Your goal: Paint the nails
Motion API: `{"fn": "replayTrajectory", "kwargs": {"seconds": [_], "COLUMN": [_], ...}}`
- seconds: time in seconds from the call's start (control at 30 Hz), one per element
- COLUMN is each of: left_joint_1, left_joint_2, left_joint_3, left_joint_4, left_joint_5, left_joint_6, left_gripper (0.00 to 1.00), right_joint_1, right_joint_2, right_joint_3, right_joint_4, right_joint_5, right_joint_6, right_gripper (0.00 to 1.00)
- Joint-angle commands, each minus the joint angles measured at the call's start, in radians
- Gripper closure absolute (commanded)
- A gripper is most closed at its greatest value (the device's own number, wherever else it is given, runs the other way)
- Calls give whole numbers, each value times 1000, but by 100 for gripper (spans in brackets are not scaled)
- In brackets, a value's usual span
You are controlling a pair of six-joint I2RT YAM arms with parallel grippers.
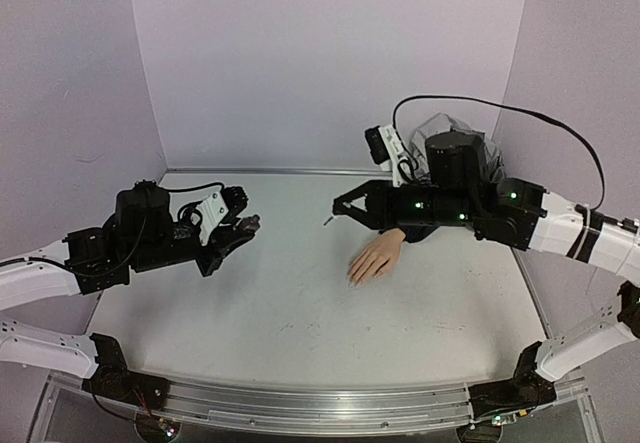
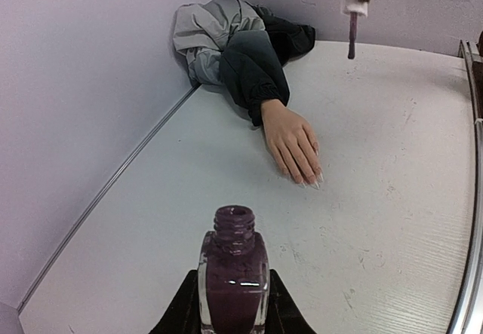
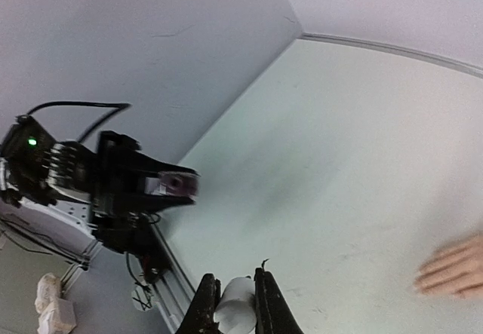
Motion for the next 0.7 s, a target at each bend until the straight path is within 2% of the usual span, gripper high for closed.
{"fn": "replayTrajectory", "kwargs": {"seconds": [0.0, 0.23, 0.37, 0.67], "left_joint_1": [5, 9, 13, 59], "left_joint_2": [-8, -5, -3, 15], "left_joint_3": [62, 65, 63, 77], "left_joint_4": [43, 43, 44, 44], "left_joint_5": [-38, -40, -52, -23], "left_joint_6": [-10, -15, -15, -56], "left_gripper": [100, 100, 100, 100], "right_joint_1": [-26, -161, -180, -228], "right_joint_2": [-81, -102, -75, 15], "right_joint_3": [-131, -331, -377, -450], "right_joint_4": [-59, -64, -62, 48], "right_joint_5": [187, 210, 279, 256], "right_joint_6": [21, 10, 2, -49], "right_gripper": [100, 100, 100, 100]}}
